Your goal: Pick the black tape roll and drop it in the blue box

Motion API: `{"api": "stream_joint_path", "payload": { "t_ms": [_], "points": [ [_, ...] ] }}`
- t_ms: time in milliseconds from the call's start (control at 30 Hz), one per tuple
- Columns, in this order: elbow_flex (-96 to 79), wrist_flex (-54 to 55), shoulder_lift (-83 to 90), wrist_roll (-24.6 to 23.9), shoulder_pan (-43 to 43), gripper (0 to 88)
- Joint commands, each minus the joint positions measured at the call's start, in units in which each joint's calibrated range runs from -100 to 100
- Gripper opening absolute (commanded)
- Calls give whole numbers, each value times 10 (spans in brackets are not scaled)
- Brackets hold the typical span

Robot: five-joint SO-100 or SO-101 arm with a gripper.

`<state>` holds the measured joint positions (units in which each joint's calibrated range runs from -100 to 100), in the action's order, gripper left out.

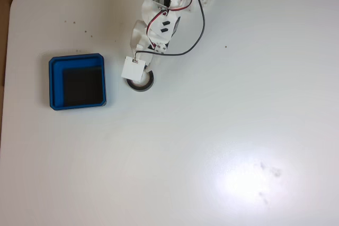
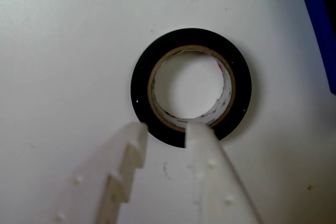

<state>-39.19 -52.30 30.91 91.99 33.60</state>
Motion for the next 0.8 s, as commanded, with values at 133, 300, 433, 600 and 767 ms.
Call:
{"api": "stream_joint_path", "payload": {
  "t_ms": [133,300,433,600,767],
  "points": [
    [36,-5,-3,0,-1,16],
    [33,-8,-19,0,0,92],
    [33,-8,-35,0,0,131],
    [33,-8,-58,-1,0,142],
    [33,-8,-87,-1,-1,143]
  ]
}}
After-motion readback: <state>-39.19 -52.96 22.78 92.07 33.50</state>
